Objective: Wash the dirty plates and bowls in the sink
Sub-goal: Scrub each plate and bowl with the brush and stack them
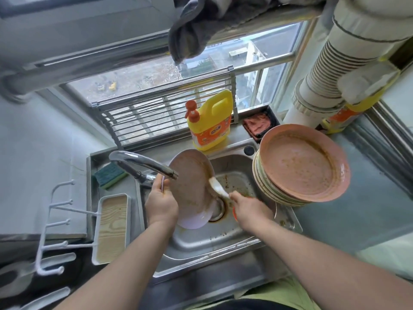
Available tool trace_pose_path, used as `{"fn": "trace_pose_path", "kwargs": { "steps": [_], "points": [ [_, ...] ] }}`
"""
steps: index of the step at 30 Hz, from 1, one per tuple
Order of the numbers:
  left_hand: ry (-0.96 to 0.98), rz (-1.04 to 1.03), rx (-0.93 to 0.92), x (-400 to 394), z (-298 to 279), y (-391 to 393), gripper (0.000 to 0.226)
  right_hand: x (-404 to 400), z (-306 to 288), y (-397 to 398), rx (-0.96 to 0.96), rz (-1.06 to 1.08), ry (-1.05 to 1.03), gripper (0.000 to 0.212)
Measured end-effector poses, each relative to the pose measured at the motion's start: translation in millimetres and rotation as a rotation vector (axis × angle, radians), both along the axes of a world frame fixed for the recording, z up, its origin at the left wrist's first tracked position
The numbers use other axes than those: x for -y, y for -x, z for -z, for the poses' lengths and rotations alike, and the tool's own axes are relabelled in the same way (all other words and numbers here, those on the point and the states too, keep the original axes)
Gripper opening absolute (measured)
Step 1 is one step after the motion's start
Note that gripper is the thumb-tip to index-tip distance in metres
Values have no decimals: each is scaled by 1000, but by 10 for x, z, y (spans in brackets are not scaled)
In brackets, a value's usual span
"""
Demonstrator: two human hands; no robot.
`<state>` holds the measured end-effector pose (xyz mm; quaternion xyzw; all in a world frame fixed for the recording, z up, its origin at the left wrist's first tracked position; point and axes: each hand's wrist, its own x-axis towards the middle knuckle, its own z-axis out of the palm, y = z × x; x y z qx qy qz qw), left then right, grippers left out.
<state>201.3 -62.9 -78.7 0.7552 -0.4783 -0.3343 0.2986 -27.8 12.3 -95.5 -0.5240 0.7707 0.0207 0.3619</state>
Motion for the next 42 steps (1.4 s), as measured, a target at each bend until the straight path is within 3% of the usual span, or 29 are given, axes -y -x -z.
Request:
{"fn": "trace_pose_path", "kwargs": {
  "steps": [4,9,13,17,20,25,29,34,36,39,42],
  "points": [
    [-36,33,-56,-45,-3,15,40,415,-235,-128,39,68,127,30],
    [-94,-48,-176,-134,110,49,48,294,-459,-694,314,-37,227,25],
    [-140,-327,-402,-38,165,63,49,-258,-434,-838,463,-117,153,20],
    [-147,-496,-646,11,165,109,50,-626,-329,-585,362,-208,88,31],
    [-103,-333,-511,43,132,37,50,-667,-227,-209,146,-319,-1,40],
    [-52,-134,-527,1,127,-1,26,-406,-110,226,-142,-373,-67,53],
    [-6,-78,-437,25,141,-1,27,-288,-177,-33,-109,-405,-82,54],
    [65,-102,-298,59,-35,-25,48,-549,-352,-580,33,-510,2,34],
    [57,-89,-323,57,-51,-69,53,-570,-331,-542,-14,-545,13,39],
    [66,21,-297,49,-25,-147,90,-404,-227,-196,-112,-430,-13,57],
    [59,41,-326,18,-16,-132,101,-194,-213,40,-138,-333,-23,56]
  ]
}}
